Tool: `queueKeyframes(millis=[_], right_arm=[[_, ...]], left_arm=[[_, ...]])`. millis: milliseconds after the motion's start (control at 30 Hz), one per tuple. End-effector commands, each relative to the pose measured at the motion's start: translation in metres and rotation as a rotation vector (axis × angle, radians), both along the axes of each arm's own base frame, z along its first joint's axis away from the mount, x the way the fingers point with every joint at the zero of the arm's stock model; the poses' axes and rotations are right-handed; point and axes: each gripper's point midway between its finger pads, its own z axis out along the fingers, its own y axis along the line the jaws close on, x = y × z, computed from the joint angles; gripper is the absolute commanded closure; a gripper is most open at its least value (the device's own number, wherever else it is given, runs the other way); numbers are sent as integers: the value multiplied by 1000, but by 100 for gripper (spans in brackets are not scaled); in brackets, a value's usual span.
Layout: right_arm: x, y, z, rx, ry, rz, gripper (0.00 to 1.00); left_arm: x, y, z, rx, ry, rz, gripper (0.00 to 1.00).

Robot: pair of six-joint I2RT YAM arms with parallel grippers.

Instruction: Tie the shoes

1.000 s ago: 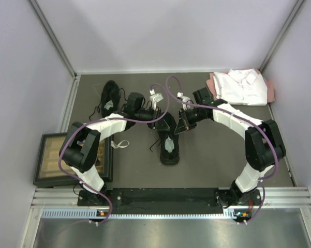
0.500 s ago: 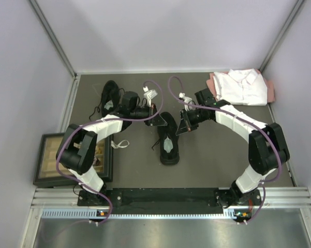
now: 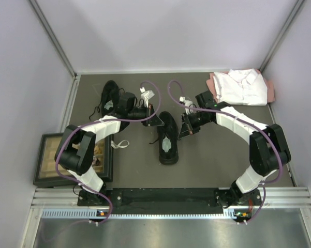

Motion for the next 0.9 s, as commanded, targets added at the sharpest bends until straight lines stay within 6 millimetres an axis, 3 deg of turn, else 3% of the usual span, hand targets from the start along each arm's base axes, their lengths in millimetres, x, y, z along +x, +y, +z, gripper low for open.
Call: queueKeyframes(millis=[0,867], right_arm=[[-5,-8,7,-10,-37,14,100],[-5,-32,-13,-59,-36,-24,100]], left_arm=[[25,14,20,14,-144,60,100],[41,28,-2,89,-157,91,100]])
